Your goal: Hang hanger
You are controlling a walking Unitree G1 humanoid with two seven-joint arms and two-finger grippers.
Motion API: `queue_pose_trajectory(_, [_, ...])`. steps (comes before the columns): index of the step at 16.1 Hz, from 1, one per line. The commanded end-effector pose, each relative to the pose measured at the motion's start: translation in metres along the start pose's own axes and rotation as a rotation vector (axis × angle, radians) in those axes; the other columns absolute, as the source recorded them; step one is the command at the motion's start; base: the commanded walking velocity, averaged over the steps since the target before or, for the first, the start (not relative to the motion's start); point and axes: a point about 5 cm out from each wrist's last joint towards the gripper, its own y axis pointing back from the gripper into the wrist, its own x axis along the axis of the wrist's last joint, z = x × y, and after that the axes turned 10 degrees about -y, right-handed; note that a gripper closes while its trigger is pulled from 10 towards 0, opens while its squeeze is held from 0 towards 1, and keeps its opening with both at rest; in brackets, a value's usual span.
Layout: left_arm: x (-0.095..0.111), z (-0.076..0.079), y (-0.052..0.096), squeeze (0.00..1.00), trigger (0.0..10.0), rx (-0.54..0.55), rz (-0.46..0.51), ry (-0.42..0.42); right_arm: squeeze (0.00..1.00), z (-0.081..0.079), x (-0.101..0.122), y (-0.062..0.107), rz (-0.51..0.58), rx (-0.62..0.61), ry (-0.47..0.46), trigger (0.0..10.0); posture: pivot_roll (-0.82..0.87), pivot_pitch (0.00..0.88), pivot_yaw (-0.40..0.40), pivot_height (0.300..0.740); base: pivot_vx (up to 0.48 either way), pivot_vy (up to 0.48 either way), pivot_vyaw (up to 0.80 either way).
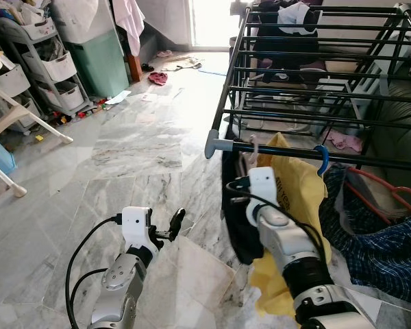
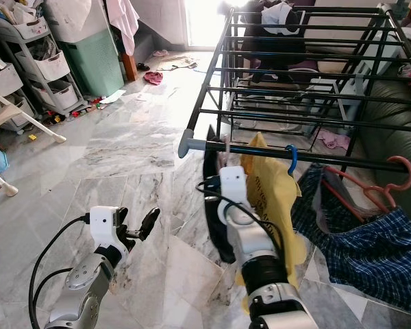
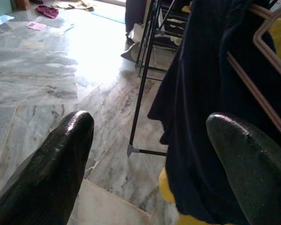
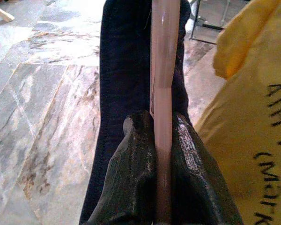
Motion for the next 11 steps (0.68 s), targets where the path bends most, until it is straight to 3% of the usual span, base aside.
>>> queue_pose_trajectory(1, [-0.002, -0.003, 0.000, 0.00, 10.0, 0.001, -0.016, -0.013, 0.00, -0.004, -0.003, -0.001, -0.035, 0.008, 0.004, 10.0, -0.15, 0.000, 0.066, 0.740, 0.000, 0.000, 0.00])
queue_pose_trajectory(6, [-0.002, -0.001, -0.001, 0.00, 10.0, -0.007, -0.019, -0.016, 0.00, -0.004, -0.018, 0.001, -0.085, 0.001, -0.024, 10.0, -0.15, 0.000, 0.073, 0.740, 0.000, 0.000, 0.00])
queue_pose_trajectory(7, [-0.002, -0.001, -0.001, 0.00, 10.0, -0.010, -0.021, -0.016, 1.00, -0.002, -0.018, 0.001, -0.076, -0.013, -0.043, 10.0, -0.15, 0.000, 0.075, 0.740, 0.000, 0.000, 0.00])
queue_pose_trajectory(11, [-0.002, 0.000, -0.002, 0.00, 10.0, -0.017, -0.024, -0.018, 1.00, 0.002, -0.010, 0.001, -0.023, -0.046, -0.062, 10.0, -0.16, 0.000, 0.079, 0.740, 0.000, 0.000, 0.00])
